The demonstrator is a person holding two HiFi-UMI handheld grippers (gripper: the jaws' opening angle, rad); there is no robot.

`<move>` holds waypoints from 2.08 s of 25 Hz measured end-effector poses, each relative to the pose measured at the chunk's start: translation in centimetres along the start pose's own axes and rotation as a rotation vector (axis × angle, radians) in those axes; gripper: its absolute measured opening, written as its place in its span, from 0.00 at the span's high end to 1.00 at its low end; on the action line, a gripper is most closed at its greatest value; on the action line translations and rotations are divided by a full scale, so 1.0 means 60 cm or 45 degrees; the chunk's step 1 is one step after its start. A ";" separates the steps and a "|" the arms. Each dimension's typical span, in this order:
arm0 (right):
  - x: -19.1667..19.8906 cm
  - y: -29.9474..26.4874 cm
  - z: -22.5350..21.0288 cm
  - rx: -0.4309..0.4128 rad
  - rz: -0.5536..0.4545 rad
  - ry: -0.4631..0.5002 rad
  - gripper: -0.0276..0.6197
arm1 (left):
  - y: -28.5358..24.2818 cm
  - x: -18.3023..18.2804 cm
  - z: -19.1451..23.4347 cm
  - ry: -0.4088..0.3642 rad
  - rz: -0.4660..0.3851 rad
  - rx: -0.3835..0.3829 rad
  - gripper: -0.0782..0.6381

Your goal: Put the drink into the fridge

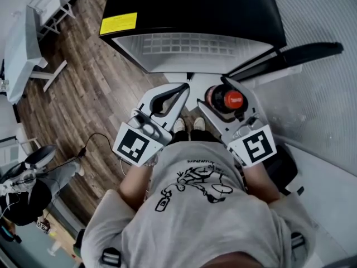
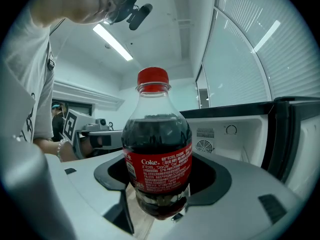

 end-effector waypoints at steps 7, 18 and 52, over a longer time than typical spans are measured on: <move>0.013 -0.007 -0.014 0.022 0.007 0.010 0.45 | -0.015 0.020 0.008 -0.012 0.025 0.014 0.89; 0.045 -0.038 -0.054 0.052 0.021 0.023 0.45 | -0.042 0.059 0.043 0.013 0.017 -0.014 0.89; 0.114 -0.191 -0.190 0.078 0.028 0.027 0.45 | -0.134 0.136 0.166 -0.035 0.047 -0.026 0.89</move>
Point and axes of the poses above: the fingertips, and each gripper's own axes: y backward along the fingers, z to its left, x out of its underside, the point moved 10 cm from there along y, backward along the fingers, and after that the axes turned 5 degrees about -z, right-handed, at the moved point
